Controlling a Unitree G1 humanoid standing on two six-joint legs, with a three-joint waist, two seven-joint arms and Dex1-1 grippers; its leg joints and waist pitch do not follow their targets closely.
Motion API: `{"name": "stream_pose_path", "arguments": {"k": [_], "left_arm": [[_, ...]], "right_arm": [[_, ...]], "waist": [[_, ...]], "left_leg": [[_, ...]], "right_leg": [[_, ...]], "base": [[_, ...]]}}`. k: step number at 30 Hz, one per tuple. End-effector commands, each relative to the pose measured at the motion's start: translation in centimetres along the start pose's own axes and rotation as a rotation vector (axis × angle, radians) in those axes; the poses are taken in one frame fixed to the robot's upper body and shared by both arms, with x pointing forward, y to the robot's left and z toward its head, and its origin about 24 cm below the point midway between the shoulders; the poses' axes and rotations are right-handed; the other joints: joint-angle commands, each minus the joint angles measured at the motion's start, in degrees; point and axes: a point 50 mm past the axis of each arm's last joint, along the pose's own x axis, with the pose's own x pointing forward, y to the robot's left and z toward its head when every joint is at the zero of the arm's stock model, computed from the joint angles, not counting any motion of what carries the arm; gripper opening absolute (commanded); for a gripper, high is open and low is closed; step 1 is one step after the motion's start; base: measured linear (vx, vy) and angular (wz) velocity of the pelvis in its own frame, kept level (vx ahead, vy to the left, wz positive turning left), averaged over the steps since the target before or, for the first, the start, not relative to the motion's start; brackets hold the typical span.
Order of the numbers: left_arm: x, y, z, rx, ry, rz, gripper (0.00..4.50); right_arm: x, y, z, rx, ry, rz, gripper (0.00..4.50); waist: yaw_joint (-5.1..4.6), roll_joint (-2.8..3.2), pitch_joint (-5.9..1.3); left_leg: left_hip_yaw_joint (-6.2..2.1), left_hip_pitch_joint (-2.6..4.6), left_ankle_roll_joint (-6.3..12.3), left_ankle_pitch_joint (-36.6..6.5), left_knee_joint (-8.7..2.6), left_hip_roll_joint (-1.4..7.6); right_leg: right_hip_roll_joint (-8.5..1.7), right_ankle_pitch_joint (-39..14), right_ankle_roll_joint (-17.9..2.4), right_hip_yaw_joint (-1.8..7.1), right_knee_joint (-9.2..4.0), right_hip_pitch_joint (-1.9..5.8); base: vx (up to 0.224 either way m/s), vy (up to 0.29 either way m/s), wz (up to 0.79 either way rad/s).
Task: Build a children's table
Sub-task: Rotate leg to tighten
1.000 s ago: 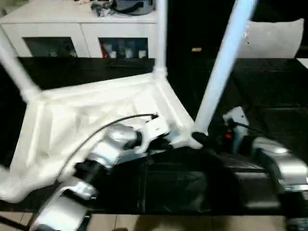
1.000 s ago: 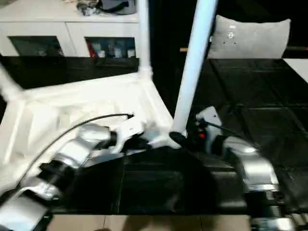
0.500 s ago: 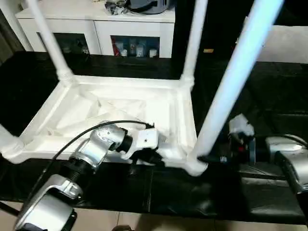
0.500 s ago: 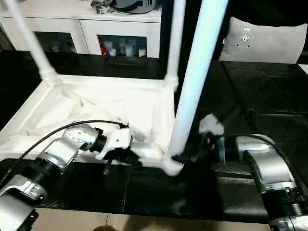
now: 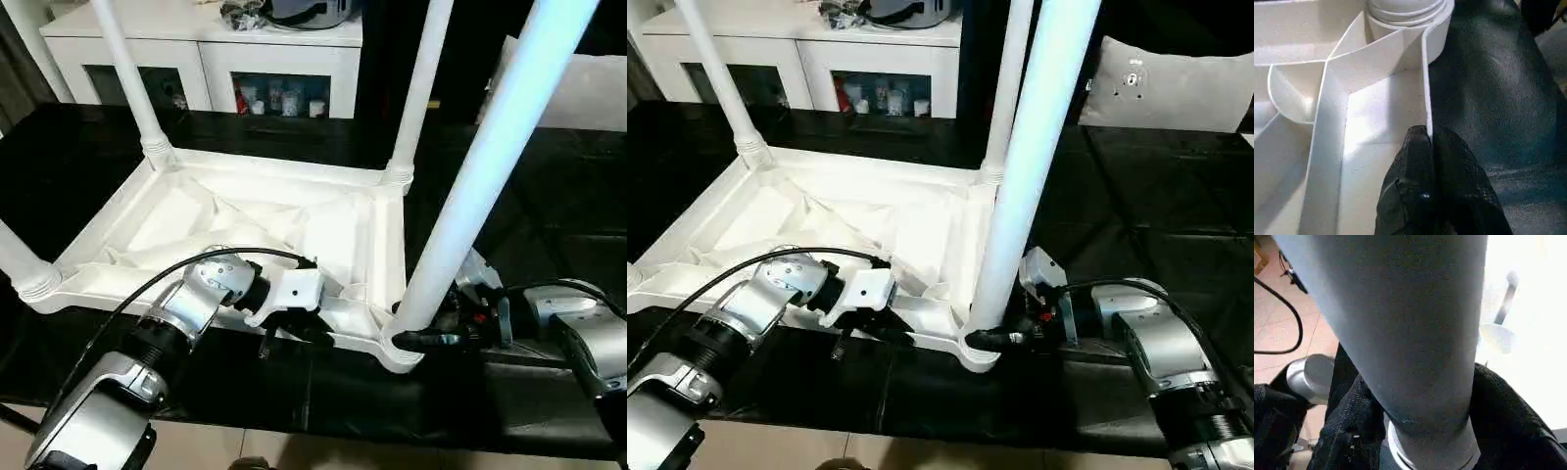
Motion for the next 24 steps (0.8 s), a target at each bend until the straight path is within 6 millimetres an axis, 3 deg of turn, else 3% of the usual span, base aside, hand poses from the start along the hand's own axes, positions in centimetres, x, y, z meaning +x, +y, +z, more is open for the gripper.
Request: {"name": "stream_pose_path", "arguments": {"k": [1, 6, 7, 8, 10, 12, 15, 16, 17, 19, 21, 22, 24], "left_arm": [[0.5, 0.3, 1.0, -0.005, -0.025, 0.006, 0.0], [1.5, 1.4, 1.6, -0.136, -0.071, 0.163, 0.0], [1.8, 1.6, 1.8, -0.164, -0.081, 0.2, 0.0], [1.9, 1.8, 2.0, -0.176, -0.085, 0.22, 0.0], [2.3, 2.1, 2.2, -0.208, -0.089, 0.264, 0.0], [2.8, 2.5, 2.5, -0.245, -0.085, 0.341, 0.0], [3.1, 2.8, 2.7, -0.267, -0.085, 0.395, 0.0], [3.9, 3.2, 3.5, -0.319, -0.117, 0.481, 0.0], [3.9, 3.2, 3.5, -0.319, -0.117, 0.481, 0.0], [4.6, 3.3, 4.1, -0.335, -0.132, 0.521, 0.0], [4.7, 3.2, 4.2, -0.325, -0.13, 0.513, 0.0], [4.6, 3.0, 4.2, -0.302, -0.129, 0.498, 0.0], [4.5, 3.0, 4.1, -0.294, -0.128, 0.494, 0.0]], "right_arm": [[1.0, 0.3, 0.1, 0.072, -0.079, 0.009, 2.07], [2.8, -1.5, 0.6, 0.158, -0.145, -0.263, 2.07], [3.2, -2.1, 0.7, 0.188, -0.15, -0.335, 2.07], [3.4, -2.3, 0.7, 0.208, -0.151, -0.374, 2.07], [3.9, -2.9, 0.8, 0.242, -0.144, -0.453, 2.07], [4.5, -3.6, 0.9, 0.26, -0.138, -0.57, 2.07], [4.8, -4.0, 0.9, 0.274, -0.137, -0.651, 2.07], [5.3, -4.6, 1.0, 0.287, -0.158, -0.778, 2.07], [5.3, -4.6, 1.0, 0.287, -0.158, -0.778, 2.07], [5.9, -4.4, 1.3, 0.28, -0.201, -0.798, 2.74], [5.9, -4.1, 1.4, 0.282, -0.226, -0.767, 2.83], [5.8, -3.8, 1.6, 0.273, -0.248, -0.729, 2.96], [5.6, -3.7, 1.6, 0.26, -0.248, -0.719, 3.16]], "waist": [[-0.23, -0.65, -3.78], [-1.32, -0.77, -3.15], [-2.06, -0.81, -2.99], [-2.7, -1.08, -3.05], [-3.6, -0.91, -3.05], [-4.57, -0.94, -3.22], [-4.98, -0.99, -3.37], [-5.08, -0.84, -3.37], [-5.08, -0.84, -3.37], [-4.92, -0.77, -3.68], [-4.93, -0.8, -3.93], [-4.8, -0.76, -3.85], [-4.62, -0.82, -3.86]], "left_leg": [[-1.6, -0.11, 5.35, -1.3, -3.63, 4.84], [-1.42, 0.39, 2.8, -5.0, -4.03, 4.08], [-1.59, 0.42, 1.71, -5.4, -4.16, 3.91], [-1.75, 0.05, 1.31, -5.8, -4.07, 3.5], [-1.71, 0.15, 1.65, -5.9, -3.99, 3.35], [-1.71, -0.03, 2.17, -5.4, -3.86, 3.18], [-1.56, -0.09, 2.73, -4.0, -3.72, 2.91], [-1.57, -0.06, 3.19, -2.7, -3.89, 3.31], [-1.57, -0.06, 3.19, -2.7, -3.89, 3.31], [-1.8, -0.19, 3.98, -1.0, -3.89, 3.81], [-1.99, -0.39, 4.79, 0.4, -3.76, 4.13], [-1.96, -0.44, 6.23, 1.7, -3.61, 4.35], [-1.75, -0.53, 6.8, 2.0, -3.52, 4.02]], "right_leg": [[-6.51, -14.0, -3.9, 4.85, -4.01, 3.47], [-6.28, -22.9, -1.2, 4.38, -5.54, 3.33], [-6.12, -24.6, -0.6, 4.09, -5.81, 3.33], [-6.21, -26.6, 0.9, 3.59, -6.2, 3.84], [-6.06, -26.7, 1.5, 3.6, -6.52, 3.6], [-5.98, -24.9, 1.0, 3.72, -6.4, 3.63], [-5.86, -23.8, 0.5, 3.76, -6.24, 3.62], [-5.86, -22.1, -0.3, 4.02, -5.79, 3.39], [-5.86, -22.1, -0.3, 4.02, -5.79, 3.39], [-6.09, -17.5, -2.0, 4.37, -5.08, 3.59], [-6.13, -13.7, -3.1, 4.61, -4.31, 3.72], [-6.3, -9.6, -4.6, 4.9, -3.81, 3.6], [-6.41, -9.0, -5.2, 4.91, -3.74, 3.82]], "base": [[0.0, 0.0, 0.0], [0.0, 0.0, 0.0], [0.0, 0.0, 0.0], [0.0, 0.0, 0.0], [0.0, 0.0, 0.0], [0.0, 0.0, 0.0], [0.0, 0.0, 0.0], [0.0, 0.0, 0.0], [0.0, 0.0, 0.0], [0.0, 0.0, 0.0], [0.0, 0.0, 0.0], [0.0, 0.0, 0.0], [0.0, 0.0, 0.0]]}}
